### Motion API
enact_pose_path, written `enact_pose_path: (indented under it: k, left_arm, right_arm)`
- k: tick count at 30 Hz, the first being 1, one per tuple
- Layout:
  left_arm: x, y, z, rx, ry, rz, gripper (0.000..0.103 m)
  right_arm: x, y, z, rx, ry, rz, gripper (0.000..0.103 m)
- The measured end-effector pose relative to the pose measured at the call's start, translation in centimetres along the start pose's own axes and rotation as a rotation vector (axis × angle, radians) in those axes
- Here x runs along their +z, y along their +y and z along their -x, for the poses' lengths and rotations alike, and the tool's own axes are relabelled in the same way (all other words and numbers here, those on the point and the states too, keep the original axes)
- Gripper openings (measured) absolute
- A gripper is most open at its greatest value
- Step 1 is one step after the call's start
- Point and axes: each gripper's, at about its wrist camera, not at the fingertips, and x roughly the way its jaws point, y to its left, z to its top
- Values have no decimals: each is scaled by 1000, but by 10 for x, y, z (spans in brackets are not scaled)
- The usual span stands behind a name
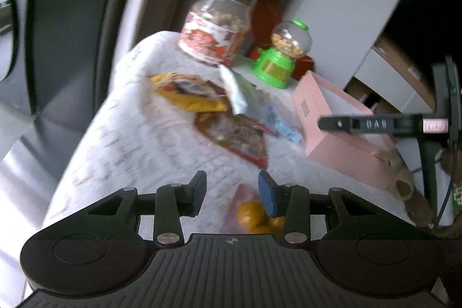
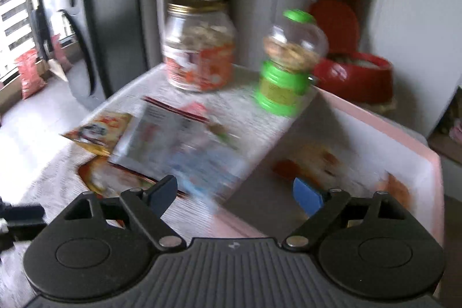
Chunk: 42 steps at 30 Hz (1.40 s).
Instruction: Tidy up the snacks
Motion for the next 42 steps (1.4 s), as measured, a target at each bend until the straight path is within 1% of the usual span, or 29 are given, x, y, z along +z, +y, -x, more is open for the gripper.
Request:
enact_pose_path:
  k: [3,5,9,12,14,16,18,19,20,22,25,26,28,31,32,34,36,38,39,40,42]
  left_arm:
    - [7,-19,-16,-33,16,-47,44]
    - [14,-35,-29,-47,19,-99,44]
    - [36,-63,-61,-44,22,-153,44]
    - [66,-83,-94,-51,21,-214,44]
    - [89,-93,-122,-22,16,-268,44]
    - [105,-99,-156,12,53,-301,44]
    - [110,-98,-184,22,137,-312,40]
    - [108,-96,-192,25,178,-314,32]
    - [103,-95,-192,24,189,-322,26]
    - [90,-92,-180,9,199,-321,26]
    - [64,-84,-152,-47,235,-255,26]
    - [50,-81,-139,-61,238,-245,26]
    - [29,-81,-113,-71,221,-258,26]
    - [10,-72,-76,-67,199,-206,27]
    - [6,-69,-64,-50,180,-193,27]
    - [0,-64,-39,17,128,-186,27]
    - [-7,-57,-16,115,74,-185,27]
    - [-12,-50,-1,193,51,-157,27]
    - [-16,-46,5,217,42,-133,27]
    - [-19,-43,9,223,37,-114,27]
    - [-26,-38,16,217,39,-76,27]
  right_arm:
    - [-15,-29,5,68,8,-41,89]
    - [-21,-43,12,64,8,-41,89]
    - [-30,-59,20,5,-12,-64,89]
    - [-37,-62,33,36,-47,-76,87]
    - [-42,-60,47,54,-82,-74,87]
    - [-42,-54,56,55,-111,-73,87]
    - [-46,-52,67,64,-134,-87,87]
    - [-49,-51,73,76,-144,-88,87]
    - [-54,-50,79,91,-151,-87,87]
    - [-62,-47,85,136,-151,-79,87]
    - [-71,-39,81,222,-110,-50,87]
    - [-73,-34,79,236,-98,-40,87]
    - [-75,-20,69,245,-82,-11,87]
    - [-72,-4,54,260,-49,-3,88]
    - [-71,2,47,277,-28,0,88]
    - [-71,12,33,289,16,18,88]
    - [-74,22,19,264,62,48,88]
    - [-81,27,17,231,59,73,90]
    - [-85,27,20,223,57,77,90]
    - [-87,26,22,217,56,77,90]
    - [-93,22,26,187,61,76,90]
